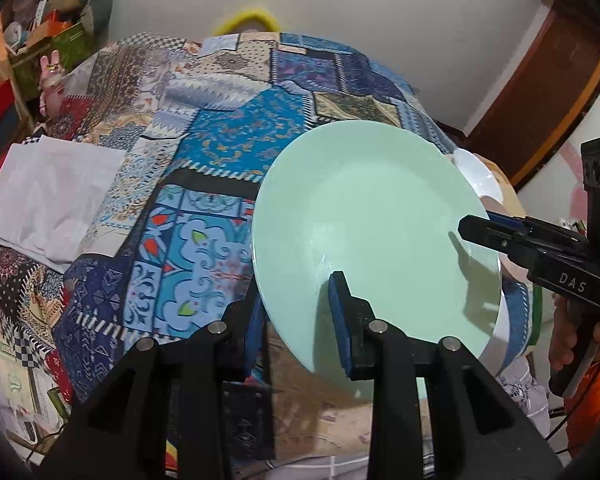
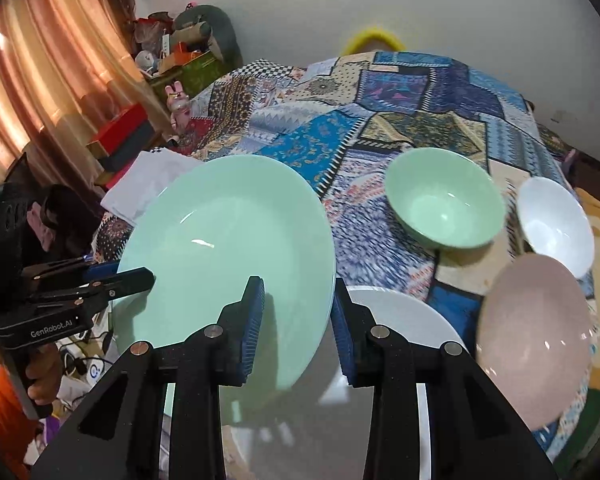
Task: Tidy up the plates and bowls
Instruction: 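Lower the light green plate onto the white plate with the left gripper while the right gripper holds it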
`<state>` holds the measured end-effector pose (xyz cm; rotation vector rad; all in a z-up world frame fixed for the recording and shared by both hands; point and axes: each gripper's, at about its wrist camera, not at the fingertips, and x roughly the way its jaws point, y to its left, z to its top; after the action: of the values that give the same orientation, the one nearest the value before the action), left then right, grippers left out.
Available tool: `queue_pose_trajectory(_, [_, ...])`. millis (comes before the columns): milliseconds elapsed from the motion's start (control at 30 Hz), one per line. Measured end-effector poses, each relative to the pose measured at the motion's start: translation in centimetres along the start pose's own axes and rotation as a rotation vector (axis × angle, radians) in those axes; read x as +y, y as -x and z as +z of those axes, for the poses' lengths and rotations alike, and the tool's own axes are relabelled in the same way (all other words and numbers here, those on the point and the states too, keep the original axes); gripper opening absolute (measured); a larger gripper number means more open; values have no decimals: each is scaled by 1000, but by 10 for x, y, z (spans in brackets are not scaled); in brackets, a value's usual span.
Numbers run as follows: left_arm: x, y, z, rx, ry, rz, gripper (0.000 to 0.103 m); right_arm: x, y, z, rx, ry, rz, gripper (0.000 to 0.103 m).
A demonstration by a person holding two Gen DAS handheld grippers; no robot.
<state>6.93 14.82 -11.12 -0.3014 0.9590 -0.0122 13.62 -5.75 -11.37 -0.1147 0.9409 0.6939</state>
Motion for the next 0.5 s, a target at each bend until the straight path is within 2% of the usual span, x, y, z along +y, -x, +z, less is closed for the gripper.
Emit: queue_pose_trajectory(500, [-62,-13,-25,61,-79,-47,30,-39,26,-48,-6,-142,-5,30])
